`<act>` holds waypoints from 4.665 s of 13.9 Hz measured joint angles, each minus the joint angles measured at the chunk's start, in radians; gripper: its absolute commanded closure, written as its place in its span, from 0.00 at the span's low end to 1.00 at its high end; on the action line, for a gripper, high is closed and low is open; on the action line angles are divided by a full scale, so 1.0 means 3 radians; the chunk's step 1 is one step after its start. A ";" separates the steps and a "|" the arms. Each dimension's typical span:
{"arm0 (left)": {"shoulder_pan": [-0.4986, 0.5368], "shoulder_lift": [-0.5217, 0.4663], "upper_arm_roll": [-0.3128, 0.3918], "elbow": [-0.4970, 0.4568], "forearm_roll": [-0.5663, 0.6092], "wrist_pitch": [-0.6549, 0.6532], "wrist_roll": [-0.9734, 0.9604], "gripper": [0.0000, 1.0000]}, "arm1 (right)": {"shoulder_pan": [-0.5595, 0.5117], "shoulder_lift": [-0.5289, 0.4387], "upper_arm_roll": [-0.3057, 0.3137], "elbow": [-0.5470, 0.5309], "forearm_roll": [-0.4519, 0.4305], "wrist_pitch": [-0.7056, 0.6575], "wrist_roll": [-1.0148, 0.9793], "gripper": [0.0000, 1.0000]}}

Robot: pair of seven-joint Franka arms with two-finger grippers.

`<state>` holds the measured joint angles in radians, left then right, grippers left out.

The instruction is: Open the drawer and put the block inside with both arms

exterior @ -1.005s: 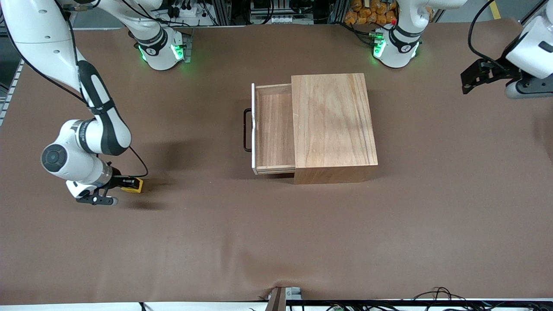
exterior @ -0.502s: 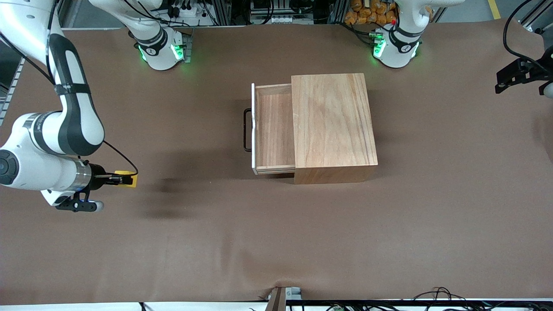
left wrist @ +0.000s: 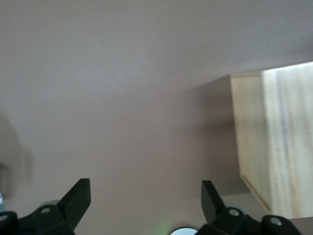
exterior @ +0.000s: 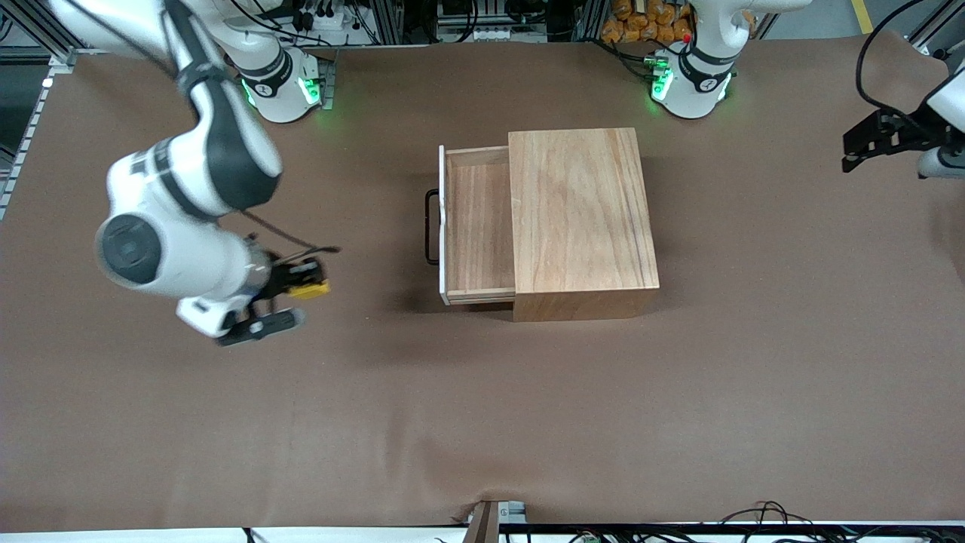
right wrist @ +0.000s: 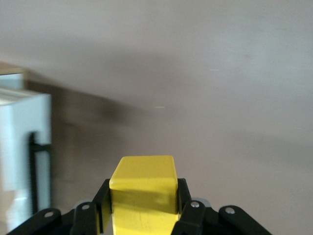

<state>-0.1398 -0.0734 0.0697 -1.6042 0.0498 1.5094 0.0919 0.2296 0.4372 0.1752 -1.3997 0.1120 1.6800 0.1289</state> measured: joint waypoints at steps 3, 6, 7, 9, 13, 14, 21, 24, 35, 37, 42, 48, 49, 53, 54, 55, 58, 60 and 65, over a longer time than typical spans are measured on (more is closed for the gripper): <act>-0.0040 0.0104 -0.0139 0.0053 -0.0032 0.0000 -0.0299 0.00 | 0.0379 -0.0007 0.0111 0.0040 0.0000 0.0020 0.0671 1.00; -0.0038 0.0131 -0.0194 0.0063 -0.0032 0.0000 -0.0385 0.00 | 0.0670 -0.0004 0.0116 0.0040 0.0000 0.0214 0.0938 1.00; -0.0026 0.0131 -0.0192 0.0073 -0.0032 0.0000 -0.0385 0.00 | 0.0762 0.0000 0.0116 0.0039 -0.0001 0.0254 0.1017 1.00; -0.0012 0.0131 -0.0189 0.0098 -0.0032 0.0000 -0.0385 0.00 | 0.0961 0.0020 0.0114 0.0008 -0.0007 0.0403 0.1161 1.00; -0.0010 0.0131 -0.0193 0.0127 -0.0032 0.0006 -0.0457 0.00 | 0.1155 0.0071 0.0111 -0.0195 -0.0043 0.0726 0.1233 1.00; -0.0002 0.0131 -0.0191 0.0127 -0.0032 0.0007 -0.0460 0.00 | 0.1180 0.0074 0.0110 -0.0222 -0.0043 0.0737 0.1265 1.00; 0.0060 0.0131 -0.0193 0.0128 -0.0032 0.0007 -0.0460 0.00 | 0.1432 0.0103 0.0102 -0.0383 -0.0440 0.0891 0.1961 0.00; 0.0218 0.0129 -0.0325 0.0129 -0.0032 0.0015 -0.0460 0.00 | 0.1421 0.0102 0.0064 -0.0372 -0.0442 0.0897 0.1963 0.00; 0.0340 0.0069 -0.0363 0.0089 -0.0032 0.0013 -0.0461 0.00 | 0.0765 -0.0137 -0.0001 -0.0319 -0.0453 0.0888 0.1750 0.00; 0.0341 0.0069 -0.0366 0.0076 -0.0032 0.0002 -0.0461 0.00 | 0.0484 -0.0200 -0.0006 -0.0317 -0.0454 0.0818 0.1292 0.00; 0.0344 0.0037 -0.0372 0.0074 -0.0032 -0.0092 -0.0518 0.00 | -0.0168 -0.0496 -0.0011 -0.0276 -0.0456 0.0366 0.0457 0.00; 0.0346 0.0027 -0.0376 0.0068 -0.0032 -0.0102 -0.0523 0.00 | -0.0733 -0.1219 -0.0271 -0.0264 -0.0452 -0.0329 -0.0160 0.00; 0.0346 0.0027 -0.0377 0.0067 -0.0032 -0.0104 -0.0523 0.00 | -0.0743 -0.1303 -0.0338 -0.0267 -0.0452 -0.0403 -0.0248 0.00; 0.0346 0.0003 -0.0383 0.0038 -0.0032 -0.0126 -0.0523 0.00 | -0.0773 -0.1484 -0.0555 -0.0303 -0.0452 -0.0614 -0.0393 0.00; 0.0346 -0.0011 -0.0384 0.0018 -0.0032 -0.0127 -0.0523 0.00 | -0.0774 -0.1489 -0.0607 -0.0306 -0.0452 -0.0624 -0.0445 0.00; 0.0346 -0.0023 -0.0384 0.0001 -0.0032 -0.0127 -0.0523 0.00 | -0.0776 -0.1488 -0.0652 -0.0314 -0.0452 -0.0624 -0.0511 0.00; 0.0346 -0.0078 -0.0388 -0.0065 -0.0032 -0.0128 -0.0523 0.00 | -0.0783 -0.1489 -0.0707 -0.0337 -0.0452 -0.0624 -0.0591 0.00; 0.0346 -0.0117 -0.0391 -0.0100 -0.0032 -0.0128 -0.0523 0.00 | -0.0783 -0.1489 -0.0705 -0.0341 -0.0452 -0.0624 -0.0593 0.00; 0.0346 -0.0135 -0.0392 -0.0094 -0.0032 -0.0125 -0.0523 0.00 | -0.0787 -0.1489 -0.0708 -0.0349 -0.0452 -0.0693 -0.0593 0.00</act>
<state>-0.0362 -0.1139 -0.0478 -1.6325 0.0402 1.4719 -0.0649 -0.0066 -0.0094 -0.0372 -1.5044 -0.0234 1.4722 -0.0490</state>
